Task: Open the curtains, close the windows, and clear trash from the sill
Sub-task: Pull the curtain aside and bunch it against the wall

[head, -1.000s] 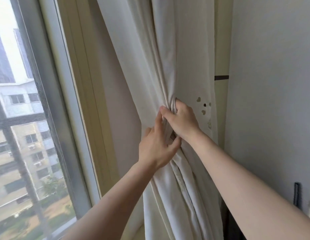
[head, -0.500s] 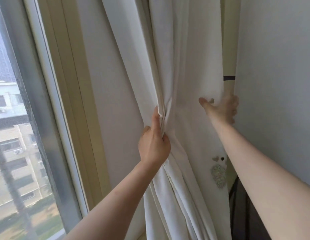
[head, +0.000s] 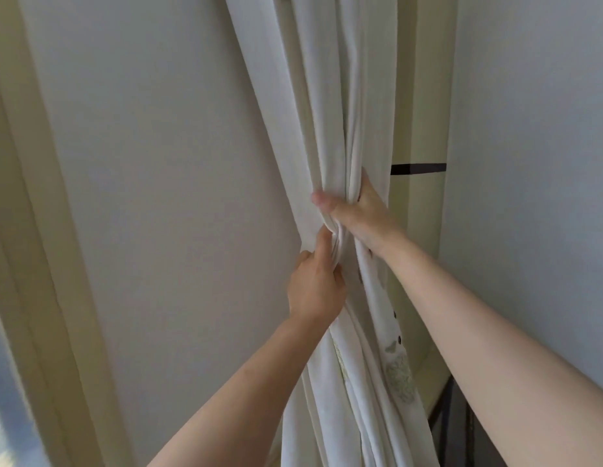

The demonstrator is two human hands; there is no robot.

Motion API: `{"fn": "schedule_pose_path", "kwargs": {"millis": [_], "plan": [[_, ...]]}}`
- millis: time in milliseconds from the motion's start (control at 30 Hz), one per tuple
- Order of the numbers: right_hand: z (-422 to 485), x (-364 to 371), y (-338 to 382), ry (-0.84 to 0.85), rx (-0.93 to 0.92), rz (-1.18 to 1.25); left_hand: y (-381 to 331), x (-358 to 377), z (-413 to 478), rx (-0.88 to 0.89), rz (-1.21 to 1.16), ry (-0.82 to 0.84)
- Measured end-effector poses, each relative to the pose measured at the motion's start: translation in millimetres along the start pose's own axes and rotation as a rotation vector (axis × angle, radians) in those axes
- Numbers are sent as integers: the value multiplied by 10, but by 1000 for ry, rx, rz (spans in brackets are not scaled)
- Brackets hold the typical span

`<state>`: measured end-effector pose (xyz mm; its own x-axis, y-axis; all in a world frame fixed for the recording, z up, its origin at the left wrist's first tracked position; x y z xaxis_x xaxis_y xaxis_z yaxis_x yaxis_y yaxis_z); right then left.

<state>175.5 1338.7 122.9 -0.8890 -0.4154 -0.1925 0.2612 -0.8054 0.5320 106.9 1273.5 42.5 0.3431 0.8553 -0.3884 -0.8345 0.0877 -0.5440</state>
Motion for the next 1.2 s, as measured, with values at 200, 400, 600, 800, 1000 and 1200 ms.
{"fn": "schedule_pose_path", "kwargs": {"millis": [200,400,600,800,1000,1200], "plan": [[146,-384,-130,-237,-177,-362,-82,546,242,-38,-55,237],[299,-654,-144,-167,-430,-886,-201,857,330,34,-82,292],[592,-1006,-405,-31,-264,-1111,-368,1191,570,14,49,167],[729,-1444,-953,50,-36,-1160,-323,1644,703,27,221,242],[759,-1769,-1355,19,66,-1215,-352,1970,789,28,262,262],[903,-1999,-1529,25,137,-1299,-450,2186,737,56,247,215]]}}
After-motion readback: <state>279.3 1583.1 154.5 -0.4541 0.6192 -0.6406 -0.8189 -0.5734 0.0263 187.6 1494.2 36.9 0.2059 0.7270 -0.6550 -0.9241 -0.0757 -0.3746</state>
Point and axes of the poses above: each hand's wrist, its own z-axis towards the middle knuckle, its own x-axis out of the palm, y = z × x, the point moved 6 cm from there along z, towards the middle knuckle, and after that the axes turned 12 degrees about -x, right-handed, at the moved point
